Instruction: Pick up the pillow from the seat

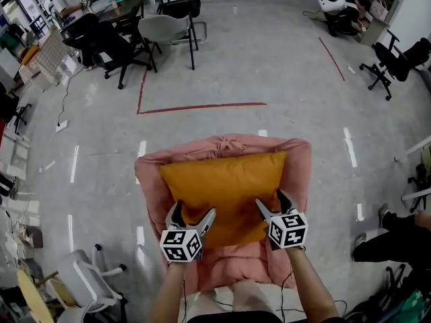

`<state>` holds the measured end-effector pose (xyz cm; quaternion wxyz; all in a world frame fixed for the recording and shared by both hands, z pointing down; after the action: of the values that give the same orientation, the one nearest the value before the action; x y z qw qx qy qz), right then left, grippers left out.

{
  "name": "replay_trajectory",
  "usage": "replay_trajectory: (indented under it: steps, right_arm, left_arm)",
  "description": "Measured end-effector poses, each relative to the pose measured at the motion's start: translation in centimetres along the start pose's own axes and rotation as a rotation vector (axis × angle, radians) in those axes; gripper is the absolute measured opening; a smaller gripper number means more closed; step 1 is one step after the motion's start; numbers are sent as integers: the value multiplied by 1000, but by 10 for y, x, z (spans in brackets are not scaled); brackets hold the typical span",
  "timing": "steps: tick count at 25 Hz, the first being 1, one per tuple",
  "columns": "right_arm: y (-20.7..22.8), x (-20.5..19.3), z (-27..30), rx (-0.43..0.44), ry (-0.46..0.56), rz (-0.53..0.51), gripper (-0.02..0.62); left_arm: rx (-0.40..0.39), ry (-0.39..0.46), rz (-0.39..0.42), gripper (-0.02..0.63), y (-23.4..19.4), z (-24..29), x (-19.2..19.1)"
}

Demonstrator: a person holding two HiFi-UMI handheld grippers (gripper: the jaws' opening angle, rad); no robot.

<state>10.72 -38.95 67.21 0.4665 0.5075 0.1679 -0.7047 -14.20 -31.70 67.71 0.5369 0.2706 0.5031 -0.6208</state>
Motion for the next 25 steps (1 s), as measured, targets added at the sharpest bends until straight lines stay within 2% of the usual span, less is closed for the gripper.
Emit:
replay_trajectory:
  steps: [14,18,25]
  right_arm:
    - [13,-8,20,-28,-43,-7,328]
    - [17,-8,24,-28,-51,3,345]
    - [19,-13,31,-21,-57,7,354]
  left_arm:
    - [106,2,56,500,-10,6,-4]
    - [152,8,40,502,-24,8,-1]
    - [130,-14,44,506,-32,18,-5]
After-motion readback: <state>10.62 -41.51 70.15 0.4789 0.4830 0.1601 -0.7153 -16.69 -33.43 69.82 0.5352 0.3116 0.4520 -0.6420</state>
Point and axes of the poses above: the fingertips, and each gripper's own axes: z forward along the fingers, y to its right, x out of its top, the point moved 5 cm from there along -z, backward along the fingers, and after that the axes turned 9 degrees about y, right-handed, at the moved point
